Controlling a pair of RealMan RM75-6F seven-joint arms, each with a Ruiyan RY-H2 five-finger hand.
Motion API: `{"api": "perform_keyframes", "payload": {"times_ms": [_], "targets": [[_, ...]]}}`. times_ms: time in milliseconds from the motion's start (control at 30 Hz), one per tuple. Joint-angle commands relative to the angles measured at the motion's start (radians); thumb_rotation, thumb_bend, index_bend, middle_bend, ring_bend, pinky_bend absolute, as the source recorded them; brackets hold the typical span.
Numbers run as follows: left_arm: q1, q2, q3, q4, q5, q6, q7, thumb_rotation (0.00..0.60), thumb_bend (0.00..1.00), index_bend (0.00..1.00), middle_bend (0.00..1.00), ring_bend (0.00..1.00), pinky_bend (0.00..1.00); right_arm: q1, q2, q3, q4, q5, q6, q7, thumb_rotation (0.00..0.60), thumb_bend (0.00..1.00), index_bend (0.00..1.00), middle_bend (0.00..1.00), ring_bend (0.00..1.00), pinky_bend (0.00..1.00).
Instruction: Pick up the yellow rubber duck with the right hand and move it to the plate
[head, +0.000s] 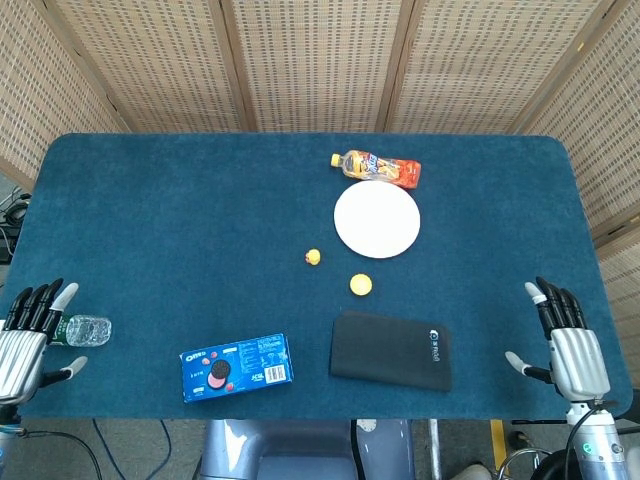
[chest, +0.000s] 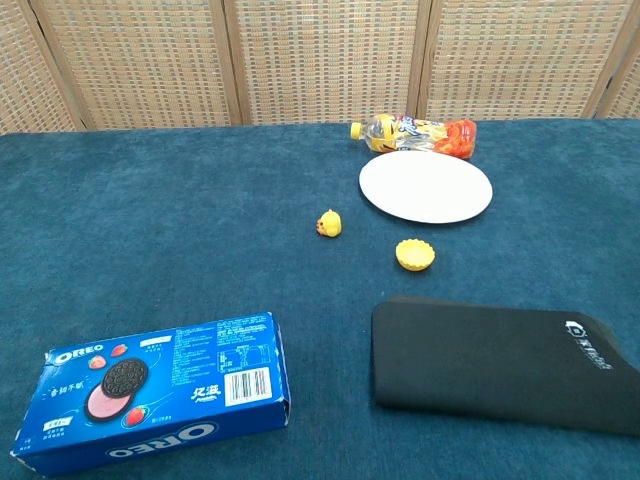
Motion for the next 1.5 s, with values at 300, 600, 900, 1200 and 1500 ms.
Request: {"api": "perform_keyframes", "payload": {"times_ms": [300, 600, 900, 1200, 1500], "targets": [[0.000, 0.000, -0.002, 0.000, -0.004, -0.002, -0.010, 0.600, 0.12, 0.00, 0.00, 0.00, 0.00, 0.018, -0.032, 0.042, -0.015, 0.003, 0.017, 0.003, 0.600, 0.07, 0.18, 0.00, 0.00, 0.00], [-0.010, -0.001, -0.013, 0.017, -0.034, -0.028, -0.034, 0.600, 0.12, 0.00, 0.00, 0.00, 0.00, 0.234, -0.055, 0.195, -0.129, 0.136, -0.227, -0.204, 0.600, 0.07, 0.24, 0.00, 0.00, 0.00], [-0.024, -0.024, -0.022, 0.053, -0.065, -0.067, -0.048, 0.600, 0.12, 0.00, 0.00, 0.00, 0.00, 0.498, -0.188, 0.331, -0.106, 0.409, -0.457, -0.472, 0.600, 0.10, 0.25, 0.02, 0.00, 0.00], [-0.033, -0.034, -0.035, 0.089, -0.105, -0.096, -0.064, 0.600, 0.12, 0.00, 0.00, 0.00, 0.00, 0.704, -0.336, 0.392, -0.022, 0.641, -0.511, -0.659, 0.600, 0.13, 0.28, 0.03, 0.00, 0.00], [-0.031, -0.029, -0.039, 0.097, -0.109, -0.091, -0.089, 0.600, 0.12, 0.00, 0.00, 0.00, 0.00, 0.863, -0.466, 0.373, 0.111, 0.776, -0.547, -0.768, 0.600, 0.13, 0.29, 0.04, 0.00, 0.00]]}}
